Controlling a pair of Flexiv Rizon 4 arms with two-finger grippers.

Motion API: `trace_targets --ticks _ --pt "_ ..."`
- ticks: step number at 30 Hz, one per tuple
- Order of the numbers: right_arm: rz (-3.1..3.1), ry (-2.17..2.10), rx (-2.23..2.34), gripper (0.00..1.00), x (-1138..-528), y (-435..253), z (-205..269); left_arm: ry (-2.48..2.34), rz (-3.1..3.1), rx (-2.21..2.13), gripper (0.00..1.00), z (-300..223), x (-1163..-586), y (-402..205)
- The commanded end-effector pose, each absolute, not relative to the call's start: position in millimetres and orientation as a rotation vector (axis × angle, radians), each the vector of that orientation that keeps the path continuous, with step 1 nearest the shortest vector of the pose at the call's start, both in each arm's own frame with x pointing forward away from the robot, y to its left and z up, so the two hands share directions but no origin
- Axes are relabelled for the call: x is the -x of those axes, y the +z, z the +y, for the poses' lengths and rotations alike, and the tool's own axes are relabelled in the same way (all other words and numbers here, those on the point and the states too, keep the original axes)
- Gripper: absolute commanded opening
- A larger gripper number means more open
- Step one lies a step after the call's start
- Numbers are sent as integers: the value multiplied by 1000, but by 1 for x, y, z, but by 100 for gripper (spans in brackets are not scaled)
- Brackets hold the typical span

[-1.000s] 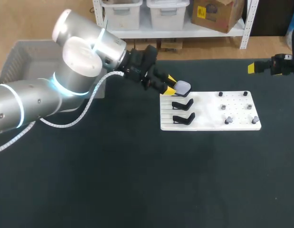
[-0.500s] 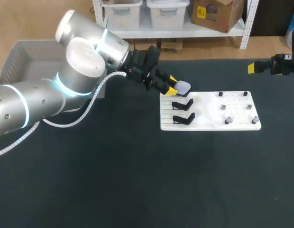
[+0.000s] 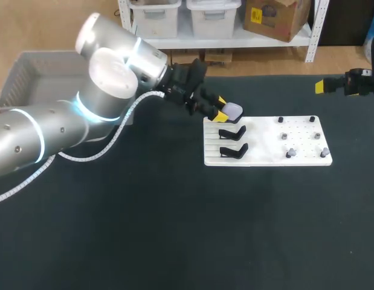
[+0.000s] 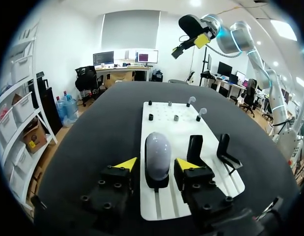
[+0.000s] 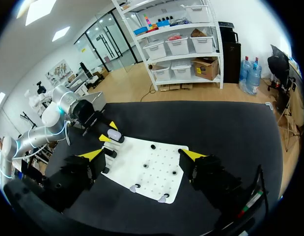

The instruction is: Pick up each earbud case from the left stands, insert the matching earbuds, close the lid, and place the case in the box.

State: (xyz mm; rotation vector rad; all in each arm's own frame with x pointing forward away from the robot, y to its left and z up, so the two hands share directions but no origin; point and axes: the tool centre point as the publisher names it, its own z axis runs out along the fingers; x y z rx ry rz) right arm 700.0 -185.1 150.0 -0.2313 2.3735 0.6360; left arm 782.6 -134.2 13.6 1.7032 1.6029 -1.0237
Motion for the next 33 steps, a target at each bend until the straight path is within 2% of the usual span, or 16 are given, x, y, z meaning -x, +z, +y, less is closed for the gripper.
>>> trace_targets --ticks 1,14,22,31,33 --pt "2374 636 231 100 -700 150 -185 -1030 1605 -1713 46 -138 -789 12" --pt "2374 636 231 100 -700 150 -185 -1036 1607 -1712 44 -141 -790 9" --pt "2374 636 231 100 -700 150 -185 -1040 1610 -1714 39 -143 -789 7" --pt "2374 636 231 100 -700 150 -185 -1026 1606 -1718 7 -141 -788 11" --pt "2374 636 231 100 -700 150 -185 -1024 1602 -1717 4 -140 -787 13"
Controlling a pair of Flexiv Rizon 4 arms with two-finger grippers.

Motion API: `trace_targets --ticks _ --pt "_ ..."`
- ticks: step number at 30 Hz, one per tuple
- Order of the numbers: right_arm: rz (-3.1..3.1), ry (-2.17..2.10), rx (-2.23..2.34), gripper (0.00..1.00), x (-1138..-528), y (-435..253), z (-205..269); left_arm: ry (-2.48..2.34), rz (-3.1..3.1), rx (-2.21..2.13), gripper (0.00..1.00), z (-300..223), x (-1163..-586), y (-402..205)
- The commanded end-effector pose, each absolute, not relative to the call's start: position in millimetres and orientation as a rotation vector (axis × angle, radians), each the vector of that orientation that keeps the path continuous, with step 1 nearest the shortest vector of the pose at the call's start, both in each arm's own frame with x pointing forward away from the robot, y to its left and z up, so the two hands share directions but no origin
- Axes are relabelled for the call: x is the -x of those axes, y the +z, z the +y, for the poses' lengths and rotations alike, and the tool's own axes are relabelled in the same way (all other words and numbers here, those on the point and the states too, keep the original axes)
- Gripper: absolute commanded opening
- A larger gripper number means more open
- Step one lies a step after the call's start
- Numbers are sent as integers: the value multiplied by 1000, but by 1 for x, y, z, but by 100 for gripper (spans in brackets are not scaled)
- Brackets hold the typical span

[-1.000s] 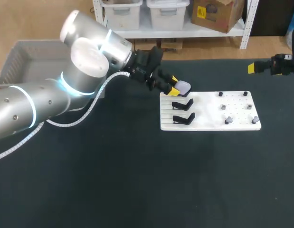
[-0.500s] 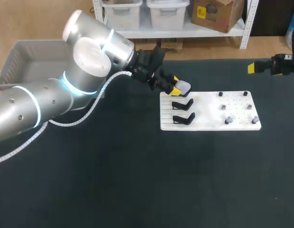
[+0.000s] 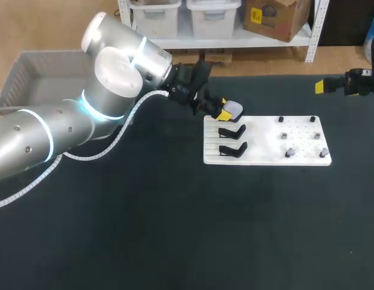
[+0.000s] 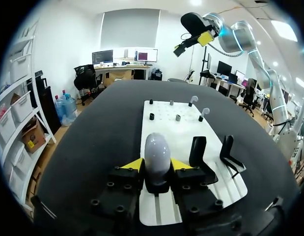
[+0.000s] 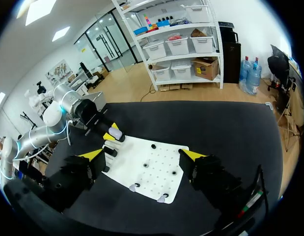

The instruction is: Pick up each earbud case from the left stands, insert the matching earbuds, close the lid, and place the case in the box.

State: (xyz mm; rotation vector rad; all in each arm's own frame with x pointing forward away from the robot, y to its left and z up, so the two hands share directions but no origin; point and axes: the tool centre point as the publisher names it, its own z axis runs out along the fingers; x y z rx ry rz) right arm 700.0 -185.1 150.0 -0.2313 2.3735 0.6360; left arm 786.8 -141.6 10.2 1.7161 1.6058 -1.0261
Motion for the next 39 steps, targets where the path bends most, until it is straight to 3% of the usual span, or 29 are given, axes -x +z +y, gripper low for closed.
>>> trace_targets --ticks 1,15,17,18,19,20,24,34,37,39 --pt "2374 636 231 100 -700 150 -185 -1022 1600 -1716 1 -140 -786 15" --pt "2374 636 231 100 -700 150 -185 -1026 1610 -1706 0 -137 -772 10" --pt "2374 636 231 100 -700 150 -185 -1019 1614 -1712 32 -137 -772 10" --pt "2374 636 231 100 -700 150 -185 -1015 1617 -1711 41 -138 -773 10" --pt "2374 636 231 100 -700 150 -185 -1008 1618 -1711 69 -138 -774 10" --pt "2374 636 231 100 -700 150 -185 -1001 1617 -1712 87 -138 -774 11" --pt "2374 636 231 100 -700 150 -185 -985 1617 -1709 100 -139 -776 14" --pt "2374 636 231 100 -700 150 -185 -971 1630 -1665 100 -133 -773 18" --pt "2374 636 231 100 -700 150 -185 -971 1633 -1655 85 -131 -770 16" --pt "2374 636 231 100 -700 150 -185 -974 1635 -1651 82 -131 -770 15"
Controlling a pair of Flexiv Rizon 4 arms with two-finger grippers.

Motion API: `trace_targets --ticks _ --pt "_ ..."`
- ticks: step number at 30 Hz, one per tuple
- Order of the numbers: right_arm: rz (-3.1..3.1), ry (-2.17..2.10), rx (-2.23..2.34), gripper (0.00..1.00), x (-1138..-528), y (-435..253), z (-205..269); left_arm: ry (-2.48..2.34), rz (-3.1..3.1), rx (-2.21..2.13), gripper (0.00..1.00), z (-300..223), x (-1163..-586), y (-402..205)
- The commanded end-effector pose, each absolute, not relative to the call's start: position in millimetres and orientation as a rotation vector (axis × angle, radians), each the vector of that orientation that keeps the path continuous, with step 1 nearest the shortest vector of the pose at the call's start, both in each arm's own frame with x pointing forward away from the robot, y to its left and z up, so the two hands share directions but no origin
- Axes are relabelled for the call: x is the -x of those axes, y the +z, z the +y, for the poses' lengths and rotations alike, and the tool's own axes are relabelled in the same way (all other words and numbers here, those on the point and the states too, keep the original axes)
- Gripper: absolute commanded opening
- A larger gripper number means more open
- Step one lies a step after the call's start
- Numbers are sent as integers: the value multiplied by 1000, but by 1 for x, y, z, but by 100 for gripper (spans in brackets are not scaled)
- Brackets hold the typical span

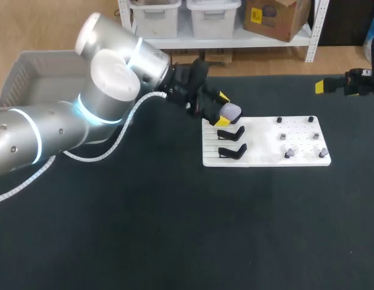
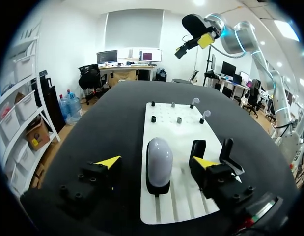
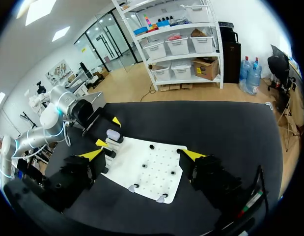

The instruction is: Pick up each earbud case from the left stands, insert the matching earbuds, close the lid, and place the case in the box.

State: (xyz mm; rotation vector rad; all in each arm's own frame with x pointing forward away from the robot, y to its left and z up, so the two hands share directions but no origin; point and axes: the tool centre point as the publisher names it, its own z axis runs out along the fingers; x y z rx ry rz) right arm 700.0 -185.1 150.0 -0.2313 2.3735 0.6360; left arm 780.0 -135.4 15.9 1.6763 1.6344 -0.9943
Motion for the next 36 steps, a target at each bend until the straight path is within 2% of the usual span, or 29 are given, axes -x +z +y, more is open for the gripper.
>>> trace_targets --ticks 1,3,5,9,11,12,14,19,20,22,30,36 --pt "2374 636 231 100 -700 150 -185 -975 1635 -1650 78 -131 -770 15" --pt "2374 636 231 100 -700 150 -185 -975 1635 -1644 70 -131 -770 15" --pt "2374 636 231 100 -700 150 -185 -974 1635 -1638 69 -131 -770 15" --pt "2374 636 231 100 -700 150 -185 -973 1631 -1634 60 -132 -772 16" --pt "2374 636 231 100 -700 150 -185 -972 1629 -1633 49 -132 -772 17" --pt "2374 636 231 100 -700 150 -185 -973 1627 -1633 37 -133 -773 17" --pt "2374 636 231 100 -700 150 -185 -972 1625 -1634 27 -133 -773 17" --pt "2374 636 231 100 -700 150 -185 -975 1623 -1639 25 -133 -773 17" --pt "2374 636 231 100 -700 150 -185 -975 1623 -1640 22 -133 -773 17" --pt "2374 636 231 100 -700 150 -185 -972 1626 -1640 2 -133 -773 16" --pt "2374 636 231 100 -700 150 -185 -955 1611 -1622 0 -126 -773 26" --pt "2374 636 231 100 -700 150 -185 -1008 1505 -1544 0 -121 -769 58"
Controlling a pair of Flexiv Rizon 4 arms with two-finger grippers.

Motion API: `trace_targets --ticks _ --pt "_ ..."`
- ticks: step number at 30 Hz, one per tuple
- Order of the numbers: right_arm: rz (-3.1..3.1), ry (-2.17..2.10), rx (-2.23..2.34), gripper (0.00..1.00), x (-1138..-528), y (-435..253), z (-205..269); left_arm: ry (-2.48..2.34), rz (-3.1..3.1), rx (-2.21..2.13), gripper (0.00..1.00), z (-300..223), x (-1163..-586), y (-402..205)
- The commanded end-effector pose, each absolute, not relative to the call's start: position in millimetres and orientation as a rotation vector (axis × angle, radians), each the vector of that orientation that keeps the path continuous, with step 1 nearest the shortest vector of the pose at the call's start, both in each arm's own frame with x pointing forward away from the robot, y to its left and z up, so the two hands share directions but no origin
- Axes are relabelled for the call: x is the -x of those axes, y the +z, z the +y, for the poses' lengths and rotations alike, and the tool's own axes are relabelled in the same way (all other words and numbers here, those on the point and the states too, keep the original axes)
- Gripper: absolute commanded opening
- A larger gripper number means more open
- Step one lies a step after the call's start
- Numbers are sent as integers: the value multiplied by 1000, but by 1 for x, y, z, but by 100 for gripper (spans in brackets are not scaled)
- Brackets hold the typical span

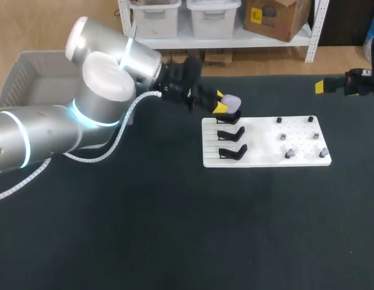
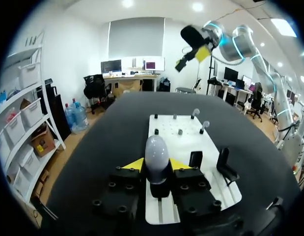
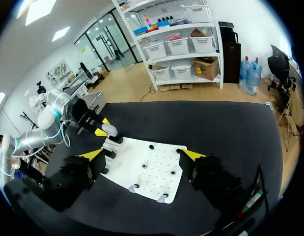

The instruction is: Pick up each earbud case from the left stands, insert the matching earbuds, close the lid, and place the case in the box.

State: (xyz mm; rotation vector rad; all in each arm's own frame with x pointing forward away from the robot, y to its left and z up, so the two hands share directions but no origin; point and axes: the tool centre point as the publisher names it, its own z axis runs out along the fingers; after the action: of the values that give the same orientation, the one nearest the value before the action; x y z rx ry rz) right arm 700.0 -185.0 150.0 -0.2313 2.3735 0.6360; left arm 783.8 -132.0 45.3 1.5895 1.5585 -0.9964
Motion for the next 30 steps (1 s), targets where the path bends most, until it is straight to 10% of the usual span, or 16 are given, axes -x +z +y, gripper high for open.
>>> trace_targets --ticks 1,30 --pt "2374 636 231 100 -700 150 -185 -1028 1482 -1528 0 -120 -767 64" --pt "2374 636 231 100 -700 150 -185 -1196 1188 -1370 0 -121 -717 138"
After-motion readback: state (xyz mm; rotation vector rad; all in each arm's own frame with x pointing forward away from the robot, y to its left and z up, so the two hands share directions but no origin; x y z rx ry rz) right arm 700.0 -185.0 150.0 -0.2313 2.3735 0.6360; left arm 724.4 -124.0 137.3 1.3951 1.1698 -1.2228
